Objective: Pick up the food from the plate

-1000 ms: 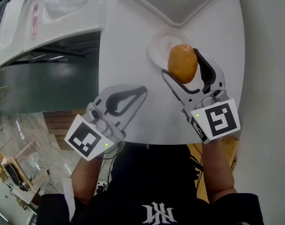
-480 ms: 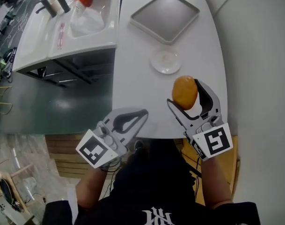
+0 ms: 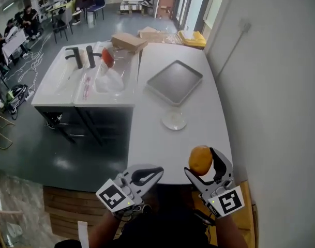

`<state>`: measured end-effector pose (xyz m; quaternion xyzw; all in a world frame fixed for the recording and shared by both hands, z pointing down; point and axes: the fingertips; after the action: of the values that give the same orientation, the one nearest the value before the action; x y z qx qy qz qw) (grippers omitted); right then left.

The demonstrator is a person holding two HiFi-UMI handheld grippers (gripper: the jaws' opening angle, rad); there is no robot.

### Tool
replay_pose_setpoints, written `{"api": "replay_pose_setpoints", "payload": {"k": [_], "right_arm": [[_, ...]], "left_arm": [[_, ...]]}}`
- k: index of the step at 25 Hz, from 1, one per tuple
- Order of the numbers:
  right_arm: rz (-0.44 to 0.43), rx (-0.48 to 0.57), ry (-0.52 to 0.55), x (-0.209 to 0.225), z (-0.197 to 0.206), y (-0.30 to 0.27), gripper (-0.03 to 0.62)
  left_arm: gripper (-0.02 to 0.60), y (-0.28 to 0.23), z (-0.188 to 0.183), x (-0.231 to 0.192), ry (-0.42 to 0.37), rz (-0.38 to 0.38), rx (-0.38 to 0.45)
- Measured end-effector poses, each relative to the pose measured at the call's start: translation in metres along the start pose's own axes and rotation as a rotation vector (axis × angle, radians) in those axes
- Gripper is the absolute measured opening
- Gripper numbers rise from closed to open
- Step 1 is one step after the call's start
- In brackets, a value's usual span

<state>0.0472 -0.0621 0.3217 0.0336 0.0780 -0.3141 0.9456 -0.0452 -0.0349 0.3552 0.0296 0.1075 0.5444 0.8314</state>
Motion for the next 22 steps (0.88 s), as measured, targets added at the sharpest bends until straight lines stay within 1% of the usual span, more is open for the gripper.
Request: {"api": "replay_pose_setpoints", "payload": {"k": [4, 6, 10, 13, 16, 19, 22], "right_arm": [[-0.007, 0.053, -0.026, -0.012, -0.021, 0.028, 0.382], [-0.018, 0.056, -0.043, -0.019, -0.025, 0.041, 0.382], [-0.035, 0.060, -0.029, -0.025, -0.030, 0.056, 0.382], [-0.042, 0.081, -0.061, -0.021, -0.036, 0.067, 0.382], [-0.058, 0.103, -0.093, -0.015, -0.036, 0.075, 0.382], [-0.078, 0.124, -0.124, -0.007, -0.033, 0.081, 0.382], [-0.100, 0.145, -0.153, 0.000, -0.030, 0.088, 0.382]], "left_arm": [[0.012, 0.001, -0.011, 0.019, -0.015, 0.017, 0.010], [0.012, 0.001, -0.015, 0.027, -0.025, 0.025, 0.015], [0.012, -0.005, -0.022, 0.037, -0.041, 0.037, 0.023], [0.012, -0.013, -0.030, 0.049, -0.061, 0.049, 0.015], [0.012, -0.020, -0.029, 0.053, -0.079, 0.047, 0.008], [0.012, -0.031, -0.027, 0.056, -0.055, 0.025, -0.012], [0.012, -0.051, -0.024, 0.072, -0.057, 0.035, -0.039]]}}
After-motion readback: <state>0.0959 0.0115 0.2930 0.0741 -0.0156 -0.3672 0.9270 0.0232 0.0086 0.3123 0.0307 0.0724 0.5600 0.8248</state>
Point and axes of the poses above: the fingertips, and each gripper's own axes: y backward along the fingers, x to its right, z out of its underside, and after that the axes turned 6 degrees about x, right-handed
